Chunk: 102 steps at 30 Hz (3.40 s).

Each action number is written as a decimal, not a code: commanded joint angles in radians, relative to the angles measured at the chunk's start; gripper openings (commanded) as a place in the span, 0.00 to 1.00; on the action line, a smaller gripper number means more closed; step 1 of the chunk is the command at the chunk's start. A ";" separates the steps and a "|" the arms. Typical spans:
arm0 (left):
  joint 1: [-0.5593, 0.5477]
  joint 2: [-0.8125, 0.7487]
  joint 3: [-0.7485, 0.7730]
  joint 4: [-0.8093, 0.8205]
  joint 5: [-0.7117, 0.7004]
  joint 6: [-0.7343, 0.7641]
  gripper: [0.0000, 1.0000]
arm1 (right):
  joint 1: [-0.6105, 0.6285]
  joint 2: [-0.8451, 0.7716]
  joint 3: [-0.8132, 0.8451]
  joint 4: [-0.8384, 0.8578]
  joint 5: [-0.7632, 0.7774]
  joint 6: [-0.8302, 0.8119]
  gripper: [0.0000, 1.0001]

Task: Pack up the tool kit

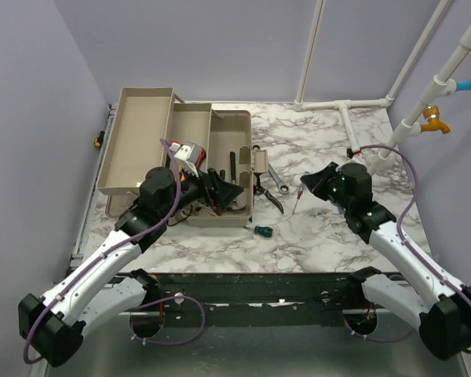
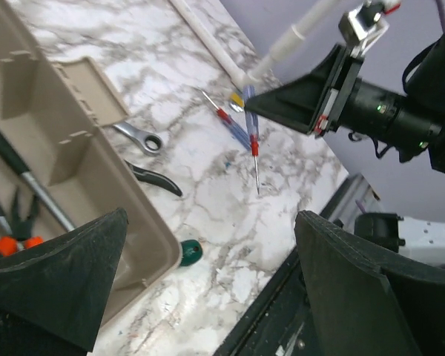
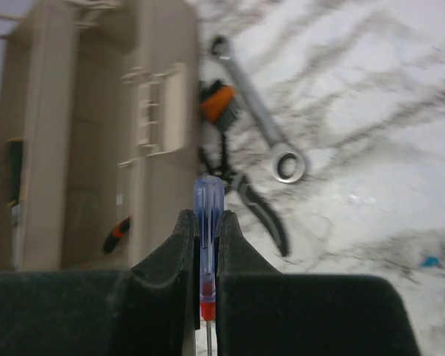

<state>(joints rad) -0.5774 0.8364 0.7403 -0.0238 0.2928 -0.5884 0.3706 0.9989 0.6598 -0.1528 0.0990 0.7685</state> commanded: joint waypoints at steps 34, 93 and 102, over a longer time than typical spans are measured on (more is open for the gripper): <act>-0.271 0.465 0.267 0.269 0.070 -0.067 0.00 | -0.003 -0.140 -0.039 0.586 -0.736 0.070 0.71; 0.021 0.046 0.382 -0.489 -0.246 0.183 0.99 | -0.197 0.466 0.139 -0.112 0.208 -0.300 0.84; 0.022 -0.098 0.286 -0.489 -0.222 0.193 0.99 | -0.244 0.599 0.171 -0.125 0.091 -0.303 0.67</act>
<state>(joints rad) -0.5549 0.8070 1.0477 -0.5526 0.0242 -0.3859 0.1307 1.5585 0.8001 -0.2996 0.3180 0.4786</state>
